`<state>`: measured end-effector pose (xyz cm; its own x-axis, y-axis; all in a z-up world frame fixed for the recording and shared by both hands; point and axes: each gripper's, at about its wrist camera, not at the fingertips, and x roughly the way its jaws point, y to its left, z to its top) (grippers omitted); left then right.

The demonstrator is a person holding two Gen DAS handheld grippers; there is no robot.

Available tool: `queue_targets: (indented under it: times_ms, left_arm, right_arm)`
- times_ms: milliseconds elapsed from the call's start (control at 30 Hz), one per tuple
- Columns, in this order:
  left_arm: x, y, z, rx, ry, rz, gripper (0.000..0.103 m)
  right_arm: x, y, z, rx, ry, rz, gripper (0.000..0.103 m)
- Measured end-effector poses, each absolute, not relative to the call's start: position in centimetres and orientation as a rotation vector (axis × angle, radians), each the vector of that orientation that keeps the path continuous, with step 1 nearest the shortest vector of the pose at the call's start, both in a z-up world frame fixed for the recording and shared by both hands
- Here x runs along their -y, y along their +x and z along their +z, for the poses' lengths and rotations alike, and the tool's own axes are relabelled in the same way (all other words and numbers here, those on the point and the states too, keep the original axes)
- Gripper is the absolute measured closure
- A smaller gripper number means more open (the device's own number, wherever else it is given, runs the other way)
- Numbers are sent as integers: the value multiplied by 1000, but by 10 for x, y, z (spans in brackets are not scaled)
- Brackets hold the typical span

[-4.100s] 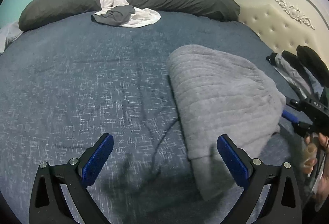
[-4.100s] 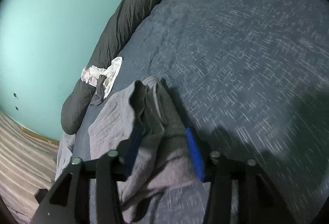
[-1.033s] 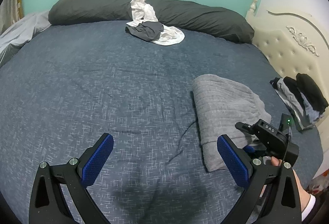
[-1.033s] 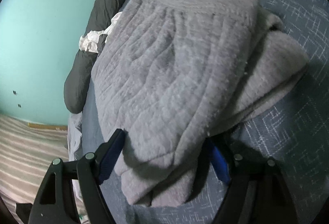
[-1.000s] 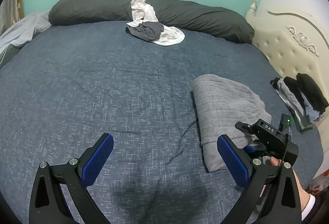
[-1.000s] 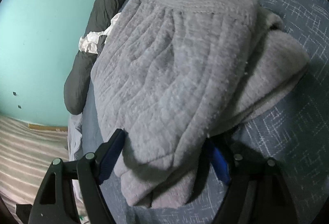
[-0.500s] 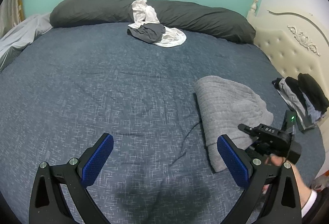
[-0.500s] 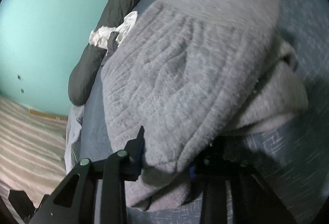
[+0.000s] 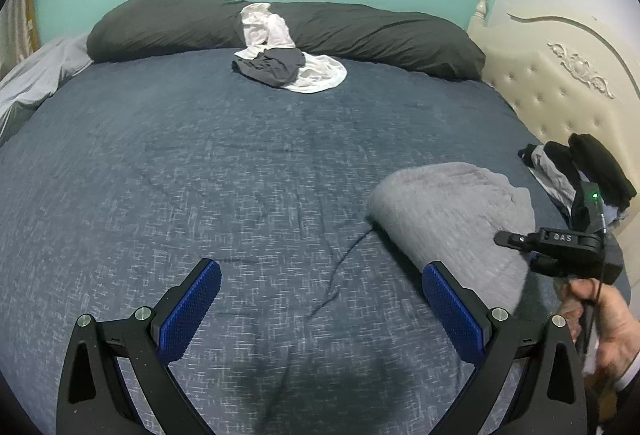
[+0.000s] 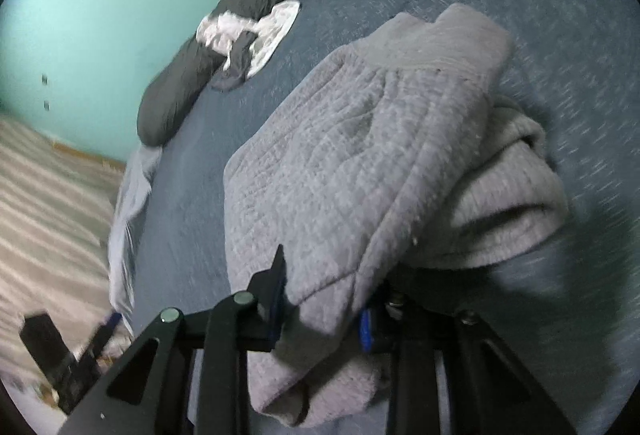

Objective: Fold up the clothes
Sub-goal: 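Carry the held grey sweatshirt toward the headboard with the right gripper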

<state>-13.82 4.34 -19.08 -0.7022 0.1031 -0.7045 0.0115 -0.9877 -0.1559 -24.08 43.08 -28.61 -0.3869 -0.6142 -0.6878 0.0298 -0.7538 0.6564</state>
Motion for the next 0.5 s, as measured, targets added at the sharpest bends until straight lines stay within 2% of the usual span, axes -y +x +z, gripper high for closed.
queue_targets:
  times_ms: [500]
  left_arm:
    - [-109,-153,-199,144,-1220,2698,0]
  right_arm:
    - [-506,-235,-261,428,1540,-2130,78]
